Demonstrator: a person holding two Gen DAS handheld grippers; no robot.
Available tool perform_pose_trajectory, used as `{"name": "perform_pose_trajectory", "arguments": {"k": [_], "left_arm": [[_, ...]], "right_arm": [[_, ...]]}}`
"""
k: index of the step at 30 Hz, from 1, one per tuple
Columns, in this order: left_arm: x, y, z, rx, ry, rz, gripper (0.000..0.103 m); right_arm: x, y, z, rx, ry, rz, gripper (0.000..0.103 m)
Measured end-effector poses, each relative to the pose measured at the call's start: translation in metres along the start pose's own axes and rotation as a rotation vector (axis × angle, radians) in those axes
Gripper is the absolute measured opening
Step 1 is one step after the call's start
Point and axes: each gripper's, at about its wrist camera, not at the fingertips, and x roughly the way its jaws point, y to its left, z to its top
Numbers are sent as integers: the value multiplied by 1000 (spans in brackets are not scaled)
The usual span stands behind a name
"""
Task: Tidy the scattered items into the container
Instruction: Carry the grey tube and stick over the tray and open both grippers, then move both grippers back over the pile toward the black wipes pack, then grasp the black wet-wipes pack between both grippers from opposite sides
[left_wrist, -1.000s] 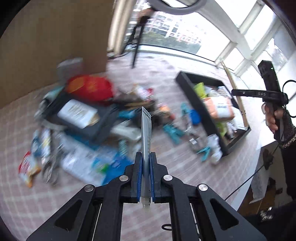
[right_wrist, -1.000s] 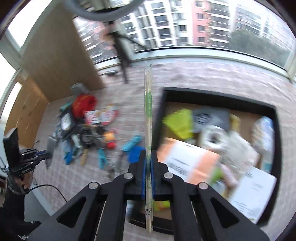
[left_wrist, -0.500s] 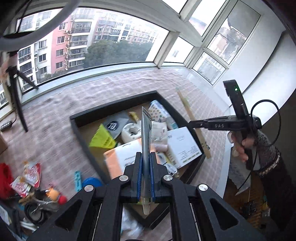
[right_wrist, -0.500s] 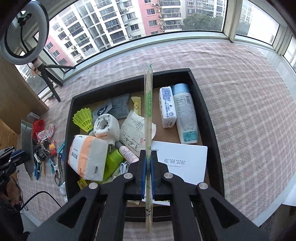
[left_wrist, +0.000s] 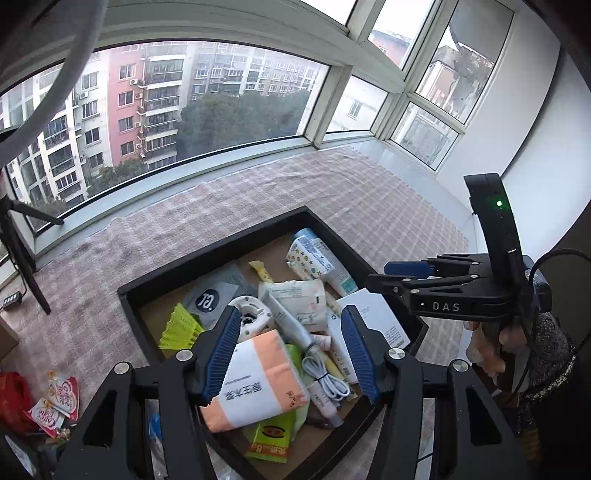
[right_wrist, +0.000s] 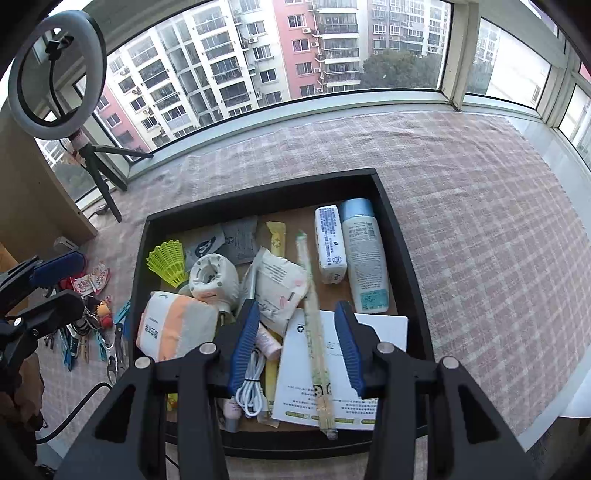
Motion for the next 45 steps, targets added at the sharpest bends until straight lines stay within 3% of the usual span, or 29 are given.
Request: {"name": "perform_pose_trajectory", "arguments": {"k": [5, 10, 17, 23, 29, 35, 40, 45], "left_arm": [[-38, 39, -28, -56, -23, 66, 54], [-76, 90, -77, -88, -10, 211, 54], [-129, 188, -159, -335, 16, 370, 54], [-163, 248, -221, -526, 10, 436, 54], [-176, 276, -255, -632, 14, 418, 52], [-172, 292, -255, -692, -34, 342, 44], [-161, 307, -249, -745, -57, 285, 43], [-150, 324, -246, -774, -47, 282, 43]], "right_arm": [[-1, 46, -5, -92, -47, 69, 42], [13, 103, -11, -196, -29, 168, 42], [37, 186, -24, -350, 37, 261, 42], [53, 254, -47, -464, 103, 341, 41], [68, 321, -60, -571, 145, 409, 40], [90, 397, -49, -638, 189, 528, 40], [131, 454, -37, -673, 259, 538, 41], [168, 476, -32, -646, 357, 536, 41]]}}
